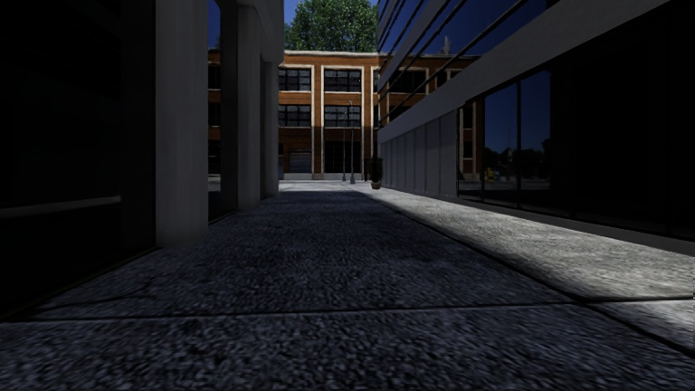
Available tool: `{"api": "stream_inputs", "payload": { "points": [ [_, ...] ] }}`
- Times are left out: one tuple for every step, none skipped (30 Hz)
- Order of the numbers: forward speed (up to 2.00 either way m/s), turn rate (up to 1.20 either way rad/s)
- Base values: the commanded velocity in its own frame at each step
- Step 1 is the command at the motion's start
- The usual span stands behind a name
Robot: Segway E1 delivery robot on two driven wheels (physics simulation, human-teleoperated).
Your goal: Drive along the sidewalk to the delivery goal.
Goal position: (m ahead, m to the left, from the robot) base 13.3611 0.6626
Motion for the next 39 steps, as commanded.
{"api": "stream_inputs", "payload": {
  "points": [
    [2.0,0.0],
    [2.0,0.0],
    [2.0,0.0],
    [2.0,0.0],
    [2.0,0.0],
    [2.0,0.0],
    [2.0,0.0],
    [2.0,0.0],
    [2.0,0.0],
    [2.0,0.0],
    [2.0,0.0],
    [2.0,0.0],
    [2.0,0.0],
    [2.0,0.0],
    [2.0,0.0],
    [2.0,0.0],
    [2.0,0.0],
    [2.0,0.0],
    [2.0,0.0],
    [2.0,0.0],
    [2.0,0.0],
    [2.0,0.0],
    [2.0,0.0],
    [2.0,0.0],
    [2.0,0.0],
    [2.0,0.0],
    [2.0,0.0],
    [2.0,0.0],
    [2.0,0.0],
    [2.0,0.0],
    [2.0,0.0],
    [2.0,0.0],
    [2.0,0.0],
    [2.0,0.0],
    [2.0,0.0],
    [2.0,0.0],
    [2.0,0.0],
    [2.0,0.0],
    [2.0,0.0]
  ]
}}
